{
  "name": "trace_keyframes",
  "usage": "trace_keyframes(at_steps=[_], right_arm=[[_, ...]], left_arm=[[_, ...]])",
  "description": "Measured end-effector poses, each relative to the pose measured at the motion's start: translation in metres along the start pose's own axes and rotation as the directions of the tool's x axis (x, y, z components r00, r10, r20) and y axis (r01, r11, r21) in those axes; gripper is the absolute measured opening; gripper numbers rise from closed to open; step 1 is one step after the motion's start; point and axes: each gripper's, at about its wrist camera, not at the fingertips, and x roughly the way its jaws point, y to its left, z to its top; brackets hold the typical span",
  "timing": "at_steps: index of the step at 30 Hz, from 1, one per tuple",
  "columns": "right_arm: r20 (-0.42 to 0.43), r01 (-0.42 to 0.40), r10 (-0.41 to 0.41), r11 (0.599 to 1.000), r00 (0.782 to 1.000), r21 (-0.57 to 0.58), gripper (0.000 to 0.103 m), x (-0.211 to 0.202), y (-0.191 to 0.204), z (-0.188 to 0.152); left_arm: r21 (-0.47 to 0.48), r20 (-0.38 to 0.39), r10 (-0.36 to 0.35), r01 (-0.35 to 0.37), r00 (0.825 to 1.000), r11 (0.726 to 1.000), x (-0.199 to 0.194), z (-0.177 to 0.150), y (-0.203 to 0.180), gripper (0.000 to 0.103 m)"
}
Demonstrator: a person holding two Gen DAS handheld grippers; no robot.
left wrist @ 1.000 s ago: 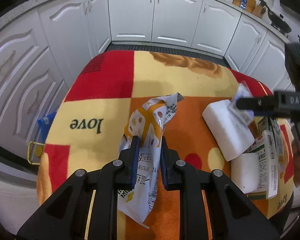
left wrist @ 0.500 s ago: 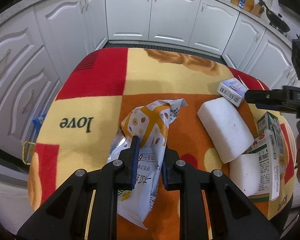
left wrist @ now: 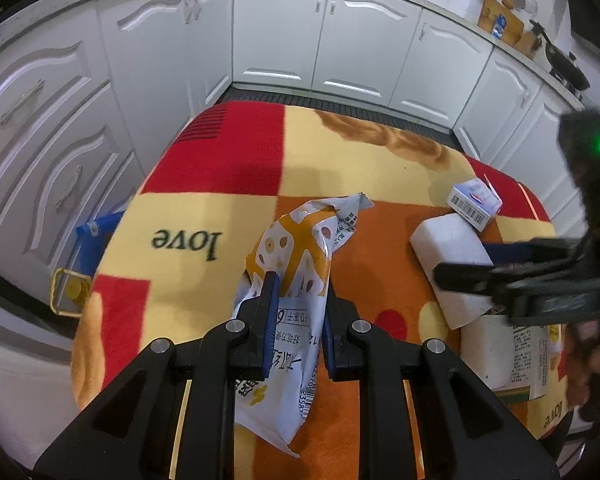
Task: Collect trash
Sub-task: 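Grasp the white sponge with the right tool while the left tool holds the snack bag, then carry the snack bag and white sponge over the bucket with both tools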
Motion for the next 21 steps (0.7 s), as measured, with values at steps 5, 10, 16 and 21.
trace_keyframes(at_steps=[5, 10, 16, 21], right_arm=[[0.059, -0.006, 0.008, 1.0, 0.998, -0.022, 0.056, -0.005, 0.001, -0.009], [0.168, -0.084, 0.089, 0.996, 0.982, -0.033, 0.056, -0.05, 0.001, -0.02], [0.264, -0.095, 0.093, 0.995, 0.96, -0.007, 0.056, -0.094, -0.014, -0.05], [0.312, -0.075, 0.059, 0.996, 0.948, 0.042, 0.056, -0.121, -0.039, -0.075]], left_arm=[[-0.018, 0.006, -0.021, 0.021, 1.0, 1.0, -0.008, -0.003, 0.002, 0.016], [-0.017, 0.028, -0.059, 0.059, 0.998, 0.998, -0.021, -0.002, -0.009, 0.016], [0.037, 0.061, -0.089, 0.087, 0.994, 0.996, -0.04, -0.002, -0.04, 0.016], [0.082, 0.082, -0.117, 0.111, 0.99, 0.99, -0.053, 0.001, -0.069, 0.016]])
